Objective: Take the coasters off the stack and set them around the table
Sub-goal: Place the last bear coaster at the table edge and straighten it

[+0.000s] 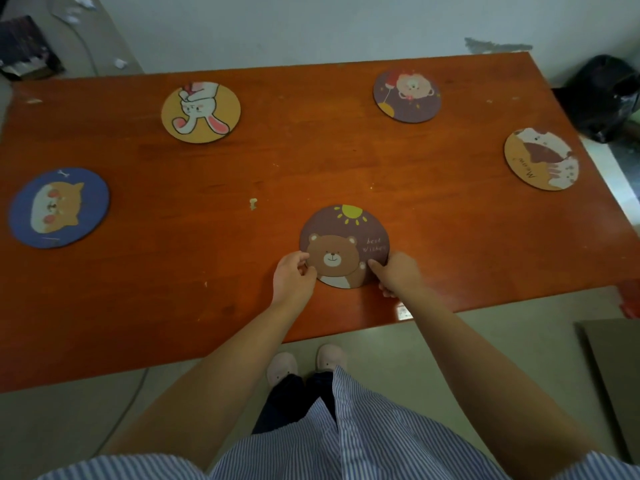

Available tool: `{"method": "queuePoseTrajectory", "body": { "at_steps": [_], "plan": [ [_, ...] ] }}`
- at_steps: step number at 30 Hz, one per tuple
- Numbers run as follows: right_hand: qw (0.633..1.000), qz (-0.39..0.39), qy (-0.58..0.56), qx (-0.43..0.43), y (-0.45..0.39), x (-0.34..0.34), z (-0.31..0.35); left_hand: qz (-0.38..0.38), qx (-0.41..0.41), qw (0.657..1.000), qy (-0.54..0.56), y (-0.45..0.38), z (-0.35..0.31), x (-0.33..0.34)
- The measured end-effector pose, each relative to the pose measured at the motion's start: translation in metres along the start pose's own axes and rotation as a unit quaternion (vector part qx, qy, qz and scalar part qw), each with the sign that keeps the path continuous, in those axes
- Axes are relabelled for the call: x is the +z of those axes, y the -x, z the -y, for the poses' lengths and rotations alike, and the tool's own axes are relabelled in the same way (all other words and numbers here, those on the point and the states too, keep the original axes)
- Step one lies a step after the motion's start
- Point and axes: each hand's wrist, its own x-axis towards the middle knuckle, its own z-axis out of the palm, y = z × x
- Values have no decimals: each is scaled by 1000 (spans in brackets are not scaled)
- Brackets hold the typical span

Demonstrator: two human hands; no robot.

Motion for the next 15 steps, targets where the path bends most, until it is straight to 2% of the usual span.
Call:
{"method": "queuePoseTrajectory", "body": {
  "at_steps": [4, 7, 9, 11, 15],
  "plan": [
    [986, -26, 162, -6, 8, -6, 1, -30, 20, 998, -43, 5, 5, -7],
    [970, -93, 219, -41, 10, -5, 6, -85, 42, 988, -119, 3, 18, -20],
    [955, -126, 240, -117, 10, -1, 7, -99, 56, 973, -201, -4, 32, -32],
    [949, -120, 232, -175, 9, 4, 6, -91, 59, 956, -273, -9, 47, -43],
    [955, -89, 197, -202, 10, 10, 0, -66, 94, 923, -367, -10, 71, -53]
  ]
}}
